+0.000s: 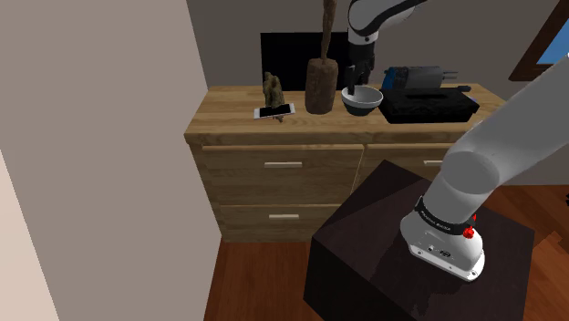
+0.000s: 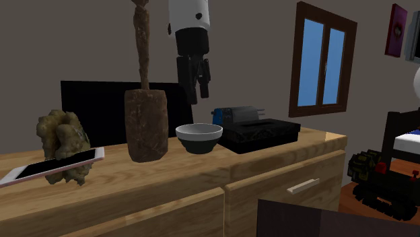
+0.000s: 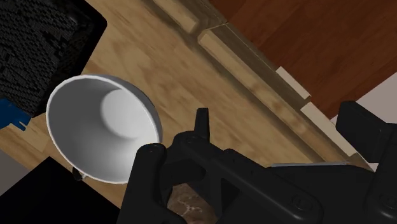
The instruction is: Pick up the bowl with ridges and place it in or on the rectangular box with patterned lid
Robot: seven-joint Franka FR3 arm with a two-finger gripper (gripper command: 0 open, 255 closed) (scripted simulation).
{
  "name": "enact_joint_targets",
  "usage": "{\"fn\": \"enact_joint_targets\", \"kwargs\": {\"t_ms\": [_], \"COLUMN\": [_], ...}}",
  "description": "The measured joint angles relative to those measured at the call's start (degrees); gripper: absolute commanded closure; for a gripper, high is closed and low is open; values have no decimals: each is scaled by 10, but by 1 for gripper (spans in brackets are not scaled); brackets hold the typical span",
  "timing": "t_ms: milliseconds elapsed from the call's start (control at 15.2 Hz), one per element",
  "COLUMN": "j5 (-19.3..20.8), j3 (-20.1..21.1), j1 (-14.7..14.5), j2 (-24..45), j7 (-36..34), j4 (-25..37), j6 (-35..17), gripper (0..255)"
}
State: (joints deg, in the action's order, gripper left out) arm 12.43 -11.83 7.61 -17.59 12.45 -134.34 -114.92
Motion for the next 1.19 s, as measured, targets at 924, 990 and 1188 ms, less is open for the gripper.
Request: {"fn": "enact_joint_targets", "kwargs": {"t_ms": [924,990,1188], "j5": [-52,-55,-60], "j3": [-59,-60,-60], "j1": [46,49,53], "j2": [284,296,312], "j7": [104,108,112], "j4": [191,198,196], "j6": [-119,-124,-143], "gripper": [0,0,0]}}
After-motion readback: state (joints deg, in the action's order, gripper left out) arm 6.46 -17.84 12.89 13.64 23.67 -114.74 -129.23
